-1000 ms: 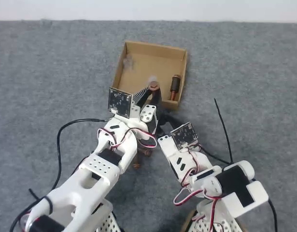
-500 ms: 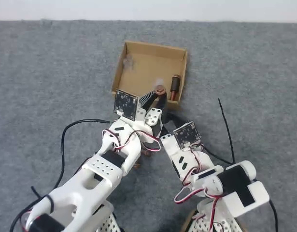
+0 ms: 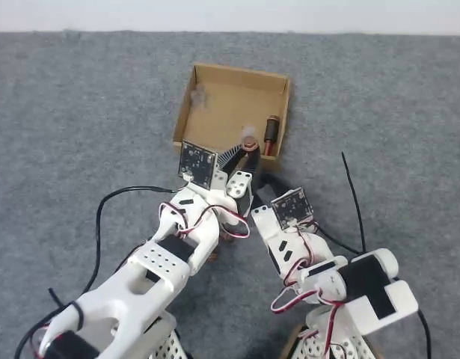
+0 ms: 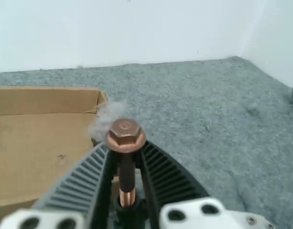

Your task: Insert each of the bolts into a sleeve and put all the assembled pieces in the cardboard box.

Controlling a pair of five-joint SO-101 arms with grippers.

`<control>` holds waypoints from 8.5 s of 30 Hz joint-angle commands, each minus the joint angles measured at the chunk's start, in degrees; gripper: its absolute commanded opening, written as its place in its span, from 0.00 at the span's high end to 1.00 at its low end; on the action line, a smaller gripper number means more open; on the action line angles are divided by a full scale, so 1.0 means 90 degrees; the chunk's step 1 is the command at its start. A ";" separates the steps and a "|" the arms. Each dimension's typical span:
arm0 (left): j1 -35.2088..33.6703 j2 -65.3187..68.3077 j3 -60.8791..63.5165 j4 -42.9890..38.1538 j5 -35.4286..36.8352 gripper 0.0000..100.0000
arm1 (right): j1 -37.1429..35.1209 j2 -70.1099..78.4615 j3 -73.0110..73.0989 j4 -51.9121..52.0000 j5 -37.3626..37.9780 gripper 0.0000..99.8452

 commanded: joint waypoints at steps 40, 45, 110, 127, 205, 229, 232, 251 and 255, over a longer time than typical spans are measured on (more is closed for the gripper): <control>-0.0039 0.0000 0.0581 0.0039 0.0000 0.86 | 0.0151 -0.0288 0.0107 -0.1060 0.0039 0.99; 0.0010 -0.0029 0.0581 0.0039 0.0000 0.86 | 0.0151 -0.0288 0.0107 -0.1060 0.0039 0.99; -0.4474 -0.7619 0.2056 0.7160 -0.0029 0.86 | 0.0679 -0.0269 -0.0205 -0.0376 0.0049 0.99; -0.4230 -0.7590 0.2046 0.7521 -0.0557 0.86 | 0.1773 -0.0952 -0.1055 0.1245 0.0078 0.99; -0.3761 -0.7590 0.2046 0.7531 -0.0860 0.99 | 0.0679 0.3941 -1.5951 1.7665 -0.0547 0.99; -0.3770 -0.7590 0.2046 0.7570 -0.1299 0.99 | 0.0757 -0.0493 -1.0852 1.8935 -0.0088 0.99; -0.3790 -0.7590 0.2046 0.7580 -0.1299 0.99 | 0.0747 -0.1089 -0.9954 1.8828 0.0117 0.99; -0.3800 -0.7590 0.2046 0.7805 -0.1299 0.99 | -0.0864 -0.4469 -0.5079 1.7118 0.2784 0.99; -0.3761 -0.7590 0.2046 0.7805 -0.1299 0.99 | -0.1343 -0.4430 -0.4777 1.6210 0.3233 0.99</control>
